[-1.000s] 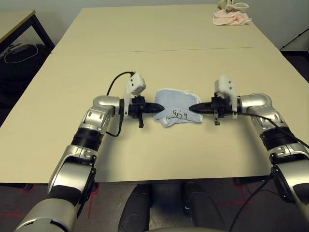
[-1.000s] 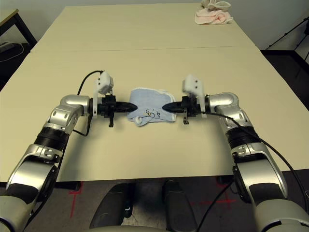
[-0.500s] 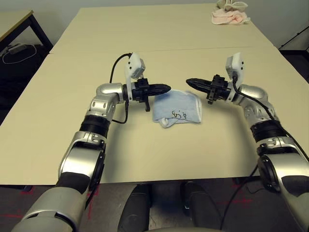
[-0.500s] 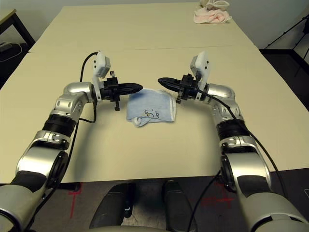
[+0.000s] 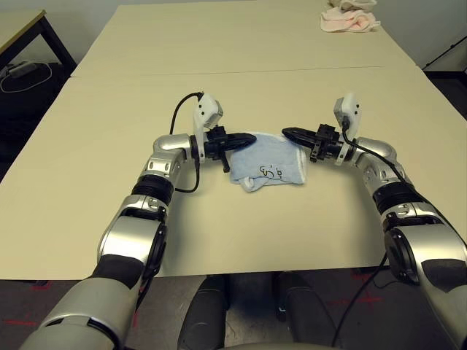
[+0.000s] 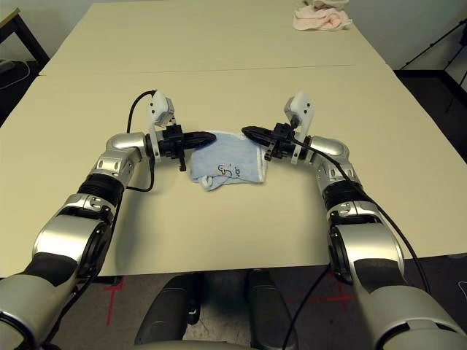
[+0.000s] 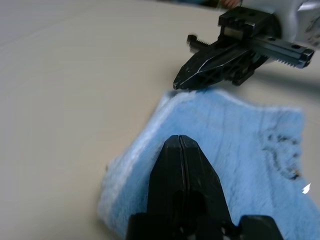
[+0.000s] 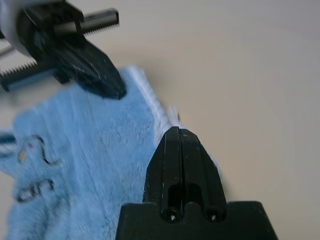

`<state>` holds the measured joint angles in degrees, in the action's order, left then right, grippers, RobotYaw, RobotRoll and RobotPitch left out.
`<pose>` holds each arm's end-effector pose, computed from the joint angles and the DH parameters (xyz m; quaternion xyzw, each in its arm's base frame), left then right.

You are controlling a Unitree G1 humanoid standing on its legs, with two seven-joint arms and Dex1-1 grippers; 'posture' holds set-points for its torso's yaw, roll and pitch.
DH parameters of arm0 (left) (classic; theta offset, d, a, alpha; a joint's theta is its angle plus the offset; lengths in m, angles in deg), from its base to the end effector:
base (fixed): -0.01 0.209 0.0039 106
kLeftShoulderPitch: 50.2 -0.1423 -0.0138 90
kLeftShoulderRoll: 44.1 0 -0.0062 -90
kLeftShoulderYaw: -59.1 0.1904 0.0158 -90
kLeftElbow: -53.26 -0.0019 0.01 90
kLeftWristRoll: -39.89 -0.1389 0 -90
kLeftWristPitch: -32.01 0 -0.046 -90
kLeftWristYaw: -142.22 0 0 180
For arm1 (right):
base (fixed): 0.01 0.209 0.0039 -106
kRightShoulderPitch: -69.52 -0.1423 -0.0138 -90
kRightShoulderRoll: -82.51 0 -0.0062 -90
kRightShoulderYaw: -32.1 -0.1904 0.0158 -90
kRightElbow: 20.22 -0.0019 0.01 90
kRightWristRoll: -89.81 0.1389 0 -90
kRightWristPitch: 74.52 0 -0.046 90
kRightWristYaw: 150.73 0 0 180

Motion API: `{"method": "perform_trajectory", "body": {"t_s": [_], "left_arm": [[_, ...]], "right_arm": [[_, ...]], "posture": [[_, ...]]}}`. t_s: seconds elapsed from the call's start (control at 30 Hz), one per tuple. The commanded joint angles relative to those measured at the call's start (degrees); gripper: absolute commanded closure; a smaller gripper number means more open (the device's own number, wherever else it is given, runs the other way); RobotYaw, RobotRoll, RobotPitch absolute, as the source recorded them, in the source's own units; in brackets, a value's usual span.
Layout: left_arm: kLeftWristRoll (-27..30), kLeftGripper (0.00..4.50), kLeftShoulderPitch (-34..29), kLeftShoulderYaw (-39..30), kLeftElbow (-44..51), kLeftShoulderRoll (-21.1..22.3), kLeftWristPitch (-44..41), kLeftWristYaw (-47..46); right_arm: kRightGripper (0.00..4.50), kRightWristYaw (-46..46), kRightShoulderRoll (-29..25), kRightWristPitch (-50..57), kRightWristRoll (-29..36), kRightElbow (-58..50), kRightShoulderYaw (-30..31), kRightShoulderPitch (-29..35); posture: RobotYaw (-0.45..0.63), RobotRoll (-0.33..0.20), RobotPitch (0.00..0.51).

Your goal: Fold the towel and set it aside.

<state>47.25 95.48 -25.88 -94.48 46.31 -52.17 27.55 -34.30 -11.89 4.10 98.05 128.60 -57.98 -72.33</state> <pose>0.3657 0.1697 0.1388 0.1102 0.0369 -0.5551 0.8236 0.3554 -0.2091 0.1275 -0.1030 0.0096 0.4939 0.8633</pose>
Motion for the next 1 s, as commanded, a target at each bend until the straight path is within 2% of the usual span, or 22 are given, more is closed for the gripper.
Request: {"method": "perform_trajectory", "body": {"t_s": [0.03, 0.27, 0.47, 0.67, 1.0], "left_arm": [[-4.23, 4.45, 0.49, 1.92, -3.48, -0.43, -1.33, -3.96], [-7.79, 4.45, 0.13, 2.81, -6.04, -0.75, -4.74, -9.25], [-7.89, 4.45, -0.68, 2.73, -6.13, -0.60, -6.04, -10.59], [-6.43, 4.45, -0.84, 1.39, -5.34, -0.74, -6.29, -10.66], [-3.58, 4.45, 0.18, -3.02, -1.37, 0.32, -6.53, -10.63]], "right_arm": [[4.50, 1.87, -0.46, -0.09, -3.62, 1.91, 2.13, -0.58], [4.50, 4.23, -0.15, 2.09, -9.33, 3.20, 6.31, -0.89], [4.50, 5.22, 0.03, 1.76, -11.05, 3.68, 7.55, -0.36], [4.50, 5.15, 0.78, 0.27, -10.11, 3.25, 6.78, -0.75], [4.50, 0.82, -0.01, -0.23, -4.46, 1.27, 1.72, -2.49]], "posture": [[0.09, 0.000, 0.197], [0.08, 0.000, 0.194], [0.08, 0.000, 0.191], [0.09, 0.000, 0.184], [0.10, 0.000, 0.172]]}}
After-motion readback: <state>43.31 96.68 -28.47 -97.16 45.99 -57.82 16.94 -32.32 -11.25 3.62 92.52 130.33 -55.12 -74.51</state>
